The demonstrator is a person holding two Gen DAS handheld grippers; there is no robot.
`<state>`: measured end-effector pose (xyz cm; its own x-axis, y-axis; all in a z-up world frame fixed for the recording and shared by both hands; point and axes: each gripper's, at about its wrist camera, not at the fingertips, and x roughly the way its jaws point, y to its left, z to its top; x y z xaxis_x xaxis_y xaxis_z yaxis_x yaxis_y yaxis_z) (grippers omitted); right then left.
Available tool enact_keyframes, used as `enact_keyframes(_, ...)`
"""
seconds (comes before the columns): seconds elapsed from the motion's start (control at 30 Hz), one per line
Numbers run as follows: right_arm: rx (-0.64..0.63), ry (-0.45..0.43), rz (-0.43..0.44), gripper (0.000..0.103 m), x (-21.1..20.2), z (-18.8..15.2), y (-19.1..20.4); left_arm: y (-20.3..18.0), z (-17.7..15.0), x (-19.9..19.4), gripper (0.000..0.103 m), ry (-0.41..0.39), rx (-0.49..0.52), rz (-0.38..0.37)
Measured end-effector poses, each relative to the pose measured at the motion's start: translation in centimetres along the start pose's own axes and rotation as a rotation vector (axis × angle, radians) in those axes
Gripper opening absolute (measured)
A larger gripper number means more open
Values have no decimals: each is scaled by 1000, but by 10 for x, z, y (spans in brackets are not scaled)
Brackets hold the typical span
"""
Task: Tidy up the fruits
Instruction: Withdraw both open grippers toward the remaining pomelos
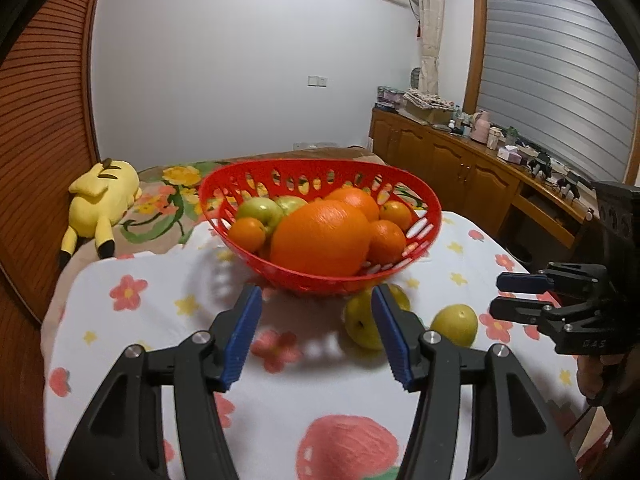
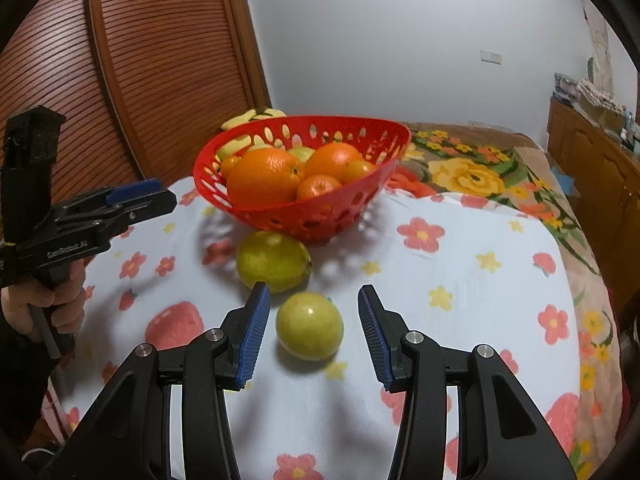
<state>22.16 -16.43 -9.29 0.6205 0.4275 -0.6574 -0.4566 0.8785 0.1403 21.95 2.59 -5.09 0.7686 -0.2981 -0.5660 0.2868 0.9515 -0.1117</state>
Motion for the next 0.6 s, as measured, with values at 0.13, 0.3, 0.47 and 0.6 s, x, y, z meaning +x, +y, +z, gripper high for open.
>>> enact_keyframes(0.13,7,14,-2,47,4,-7,0,-7,-8,6,67,6,9,8)
enact_keyframes(0.3,13,21,-7,49,11,-12,2,-17,-14,9,68,16,17,5)
enact_keyframes(0.47,21,37,-33,54,21,-15,1,-25,-21,14,69,25,41,19)
enact_keyframes(0.6,31,53,-20,54,29,-16,1,-27,-26,16,69,37,44,19)
